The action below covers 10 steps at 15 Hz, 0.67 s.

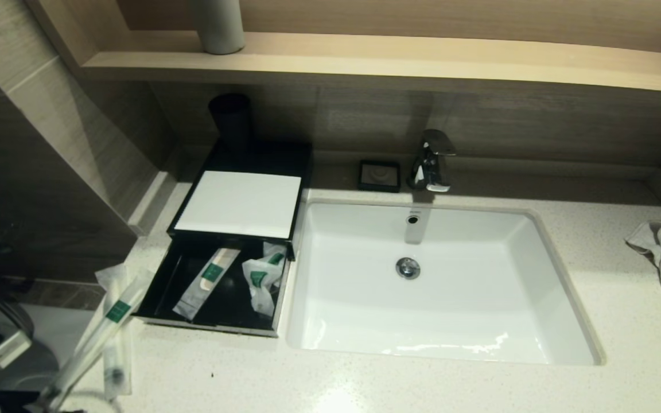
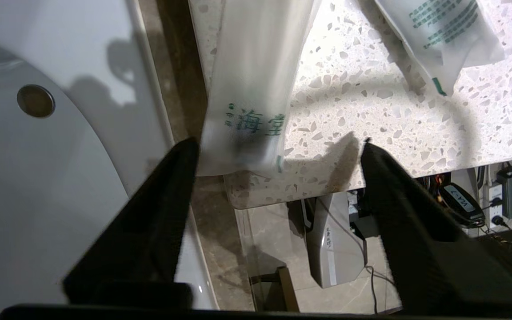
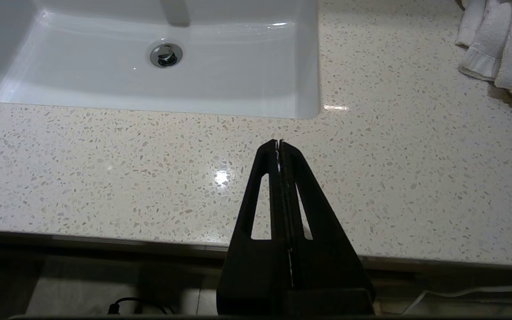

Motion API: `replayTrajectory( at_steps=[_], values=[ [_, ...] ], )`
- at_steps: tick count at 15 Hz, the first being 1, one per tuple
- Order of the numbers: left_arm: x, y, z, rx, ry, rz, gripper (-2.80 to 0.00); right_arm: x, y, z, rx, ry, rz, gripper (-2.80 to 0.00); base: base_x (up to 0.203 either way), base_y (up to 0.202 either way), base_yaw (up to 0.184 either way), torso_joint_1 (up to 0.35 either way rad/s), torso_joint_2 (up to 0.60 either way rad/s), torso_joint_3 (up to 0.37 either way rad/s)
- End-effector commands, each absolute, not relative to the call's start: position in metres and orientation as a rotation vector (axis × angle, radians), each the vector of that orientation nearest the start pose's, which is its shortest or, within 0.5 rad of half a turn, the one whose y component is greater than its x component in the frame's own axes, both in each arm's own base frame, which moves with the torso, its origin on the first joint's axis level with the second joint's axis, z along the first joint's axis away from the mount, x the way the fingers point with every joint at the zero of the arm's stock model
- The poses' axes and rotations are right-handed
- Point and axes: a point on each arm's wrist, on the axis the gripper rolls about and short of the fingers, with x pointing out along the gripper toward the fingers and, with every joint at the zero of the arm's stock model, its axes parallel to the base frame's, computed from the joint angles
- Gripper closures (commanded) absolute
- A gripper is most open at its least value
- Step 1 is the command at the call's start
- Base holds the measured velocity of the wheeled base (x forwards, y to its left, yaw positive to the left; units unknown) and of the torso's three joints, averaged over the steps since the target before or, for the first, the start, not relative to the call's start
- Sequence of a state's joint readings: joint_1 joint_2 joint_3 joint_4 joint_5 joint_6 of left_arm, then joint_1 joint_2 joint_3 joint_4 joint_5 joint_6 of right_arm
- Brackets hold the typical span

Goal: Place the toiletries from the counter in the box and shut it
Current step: Pick up the bathroom toiletry

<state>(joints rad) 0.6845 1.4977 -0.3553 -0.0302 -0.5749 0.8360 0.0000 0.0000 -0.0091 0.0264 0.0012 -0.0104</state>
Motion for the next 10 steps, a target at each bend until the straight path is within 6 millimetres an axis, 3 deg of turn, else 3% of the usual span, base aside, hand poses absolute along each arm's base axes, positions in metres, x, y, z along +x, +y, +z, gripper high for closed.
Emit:
replayTrajectory(
  at_steps=[1,10],
  values=[
    [0.1341,0.0938,0.0832,0.128,0.842,-0.273,0.00,-0.0235,0.0000,0.0754,-0.011,0.017,0.002,0.00,0.000,0.000,0.000,0.000,0.00,0.000],
    [0.1342,0.0939,0.0839,0.131,0.839,-0.272,0.00,-0.0235,0.0000,0.0752,-0.011,0.018,0.002,0.00,0.000,0.000,0.000,0.000,0.00,0.000]
  ],
)
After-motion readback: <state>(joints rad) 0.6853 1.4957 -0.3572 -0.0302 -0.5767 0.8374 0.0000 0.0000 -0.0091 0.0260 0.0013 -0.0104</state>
